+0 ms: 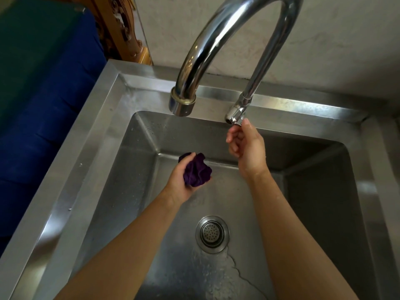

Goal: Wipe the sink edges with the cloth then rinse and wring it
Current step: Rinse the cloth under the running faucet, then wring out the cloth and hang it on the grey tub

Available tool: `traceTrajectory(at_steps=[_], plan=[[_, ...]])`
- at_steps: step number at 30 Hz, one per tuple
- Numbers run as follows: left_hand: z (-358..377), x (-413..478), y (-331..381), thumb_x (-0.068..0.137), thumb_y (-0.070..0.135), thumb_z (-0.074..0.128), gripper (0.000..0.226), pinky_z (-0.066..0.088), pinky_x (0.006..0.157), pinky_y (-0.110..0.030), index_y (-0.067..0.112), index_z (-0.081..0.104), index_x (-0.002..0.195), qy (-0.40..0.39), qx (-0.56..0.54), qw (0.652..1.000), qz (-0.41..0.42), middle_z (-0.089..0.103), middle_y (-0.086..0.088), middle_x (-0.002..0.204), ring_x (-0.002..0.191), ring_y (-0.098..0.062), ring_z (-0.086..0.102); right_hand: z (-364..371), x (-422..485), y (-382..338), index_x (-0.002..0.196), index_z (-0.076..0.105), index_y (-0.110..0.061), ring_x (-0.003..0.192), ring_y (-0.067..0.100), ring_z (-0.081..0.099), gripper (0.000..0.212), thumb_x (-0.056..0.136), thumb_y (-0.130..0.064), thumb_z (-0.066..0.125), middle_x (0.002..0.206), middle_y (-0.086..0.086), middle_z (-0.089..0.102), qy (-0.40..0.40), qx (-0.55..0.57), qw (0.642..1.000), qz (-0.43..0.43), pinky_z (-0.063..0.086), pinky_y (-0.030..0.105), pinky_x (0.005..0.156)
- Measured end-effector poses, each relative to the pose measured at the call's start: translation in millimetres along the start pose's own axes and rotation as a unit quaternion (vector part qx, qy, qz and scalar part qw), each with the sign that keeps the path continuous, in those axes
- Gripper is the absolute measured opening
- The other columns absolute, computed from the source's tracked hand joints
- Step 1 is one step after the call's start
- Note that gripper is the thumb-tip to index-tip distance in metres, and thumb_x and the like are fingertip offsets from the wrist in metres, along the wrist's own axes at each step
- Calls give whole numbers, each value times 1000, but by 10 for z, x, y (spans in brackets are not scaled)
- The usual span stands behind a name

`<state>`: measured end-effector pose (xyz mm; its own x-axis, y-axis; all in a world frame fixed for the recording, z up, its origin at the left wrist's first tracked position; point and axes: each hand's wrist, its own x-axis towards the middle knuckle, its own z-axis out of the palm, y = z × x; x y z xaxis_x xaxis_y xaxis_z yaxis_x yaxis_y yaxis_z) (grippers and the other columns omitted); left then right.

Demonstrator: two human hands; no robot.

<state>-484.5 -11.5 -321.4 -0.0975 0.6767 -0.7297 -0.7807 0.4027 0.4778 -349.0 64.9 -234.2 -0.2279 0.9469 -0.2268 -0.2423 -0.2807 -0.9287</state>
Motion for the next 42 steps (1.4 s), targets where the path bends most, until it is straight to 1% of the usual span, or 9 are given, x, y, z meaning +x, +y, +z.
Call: traceTrajectory(at_steps=[6, 9, 13, 16, 23, 28, 32, 37, 42], plan=[[87, 36, -24, 82, 36, 64, 21, 55, 51, -32, 17, 63, 91, 17, 54, 998, -25, 68, -1, 63, 57, -19, 66, 43, -24, 12, 78, 55, -15, 51, 12, 43, 38, 100, -36, 33, 65, 4, 57, 26, -27, 999, 5, 32, 22, 46], [113, 50, -64, 85, 39, 59, 20, 52, 47, -28, 19, 63, 88, 5, 94, 995, -31, 65, 0, 62, 52, -16, 63, 62, -140, 176, 95, 60, -15, 74, 7, 57, 29, 97, -38, 42, 85, 0, 65, 57, -151, 987, -5, 45, 21, 68], [162, 11, -188, 91, 44, 45, 32, 51, 51, -25, 19, 62, 82, 14, 115, 991, -67, 68, 1, 60, 57, -14, 65, -91, -522, 665, 132, 47, -26, 124, 13, 44, 65, 79, -63, 39, 135, -3, 51, -46, -417, 907, -36, 32, 26, 104], [253, -45, -368, 93, 37, 43, 31, 49, 55, -25, 16, 59, 77, 21, 94, 991, -91, 65, 0, 53, 54, -13, 63, -208, -736, 895, 139, 35, -33, 133, 17, 32, 74, 75, -68, 31, 150, -3, 32, -98, -501, 859, -20, 28, 34, 112], [216, -105, -744, 97, 47, 32, 45, 56, 63, -41, 13, 61, 105, 68, 240, 962, -109, 67, -18, 100, 93, -32, 65, -571, -796, 1157, 129, 47, -26, 117, 15, 51, 63, 81, -63, 31, 133, -3, 50, -48, -508, 859, -45, 46, 32, 94], [137, -18, -986, 98, 50, 27, 53, 55, 81, -44, 12, 64, 101, 110, 329, 937, -36, 68, -18, 104, 96, -30, 65, -691, -843, 1346, 124, 51, -24, 98, 19, 59, 62, 81, -59, 24, 119, 0, 58, -41, -573, 813, -91, 40, 24, 72], [42, 111, -1089, 96, 50, 34, 50, 52, 89, -40, 14, 65, 79, 155, 352, 923, 32, 70, -16, 93, 90, -27, 66, -676, -736, 1470, 102, 56, -13, 76, 26, 60, 49, 91, -53, 31, 91, 8, 64, -40, -588, 801, -106, 32, 25, 61], [-17, 212, -1148, 96, 44, 36, 48, 53, 82, -41, 13, 61, 69, 194, 428, 874, 124, 70, -16, 87, 84, -29, 66, -663, -664, 1591, 106, 57, -10, 78, 33, 63, 37, 99, -38, 33, 86, 16, 68, -14, -586, 806, -85, 31, 27, 62], [-156, 176, -1295, 98, 31, 35, 51, 44, 65, -34, 14, 52, 53, 192, 486, 839, 155, 57, -5, 60, 66, -24, 58, -643, -720, 1732, 93, 58, -11, 64, 20, 56, 45, 101, -37, 22, 68, 3, 57, -25, -555, 831, 41, 35, 28, 56]])
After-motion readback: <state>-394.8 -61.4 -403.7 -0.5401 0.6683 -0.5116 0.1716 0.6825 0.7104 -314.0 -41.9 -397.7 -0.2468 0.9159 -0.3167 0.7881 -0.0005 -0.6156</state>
